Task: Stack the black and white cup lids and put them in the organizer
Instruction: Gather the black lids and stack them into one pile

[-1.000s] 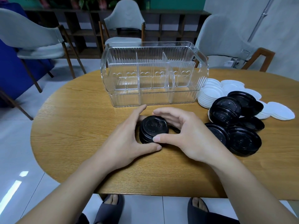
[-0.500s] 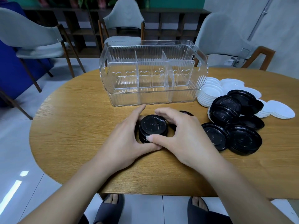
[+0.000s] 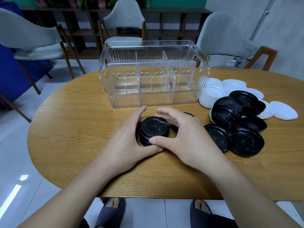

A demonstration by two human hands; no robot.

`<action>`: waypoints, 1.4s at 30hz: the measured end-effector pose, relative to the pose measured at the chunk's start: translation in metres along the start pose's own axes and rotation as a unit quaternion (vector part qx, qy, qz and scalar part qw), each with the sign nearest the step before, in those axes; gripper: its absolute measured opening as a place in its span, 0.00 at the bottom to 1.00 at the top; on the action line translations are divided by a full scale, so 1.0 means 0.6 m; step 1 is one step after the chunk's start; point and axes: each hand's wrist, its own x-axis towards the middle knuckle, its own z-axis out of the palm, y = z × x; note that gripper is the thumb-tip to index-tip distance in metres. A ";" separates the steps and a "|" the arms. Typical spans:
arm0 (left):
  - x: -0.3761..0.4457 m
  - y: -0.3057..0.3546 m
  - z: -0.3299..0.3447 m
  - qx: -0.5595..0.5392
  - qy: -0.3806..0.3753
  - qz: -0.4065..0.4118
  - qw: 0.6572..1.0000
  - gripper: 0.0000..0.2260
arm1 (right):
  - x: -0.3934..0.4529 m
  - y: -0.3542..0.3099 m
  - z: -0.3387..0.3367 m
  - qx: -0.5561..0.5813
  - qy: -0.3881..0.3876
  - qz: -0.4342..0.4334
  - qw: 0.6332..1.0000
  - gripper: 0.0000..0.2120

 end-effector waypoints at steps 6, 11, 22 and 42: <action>0.000 0.001 0.000 0.012 0.004 -0.004 1.000 0.54 | -0.005 -0.006 0.006 -0.039 0.019 -0.006 0.999 0.41; -0.001 0.001 0.001 0.019 -0.007 0.013 1.000 0.50 | -0.007 -0.005 0.005 -0.040 0.011 -0.009 0.999 0.42; -0.001 -0.003 0.001 0.022 0.001 0.020 1.000 0.45 | -0.010 0.001 -0.057 -0.126 0.084 -0.016 0.988 0.23; -0.005 0.003 -0.002 0.001 0.020 0.027 0.999 0.36 | 0.003 0.020 -0.040 -0.308 0.064 0.031 0.949 0.14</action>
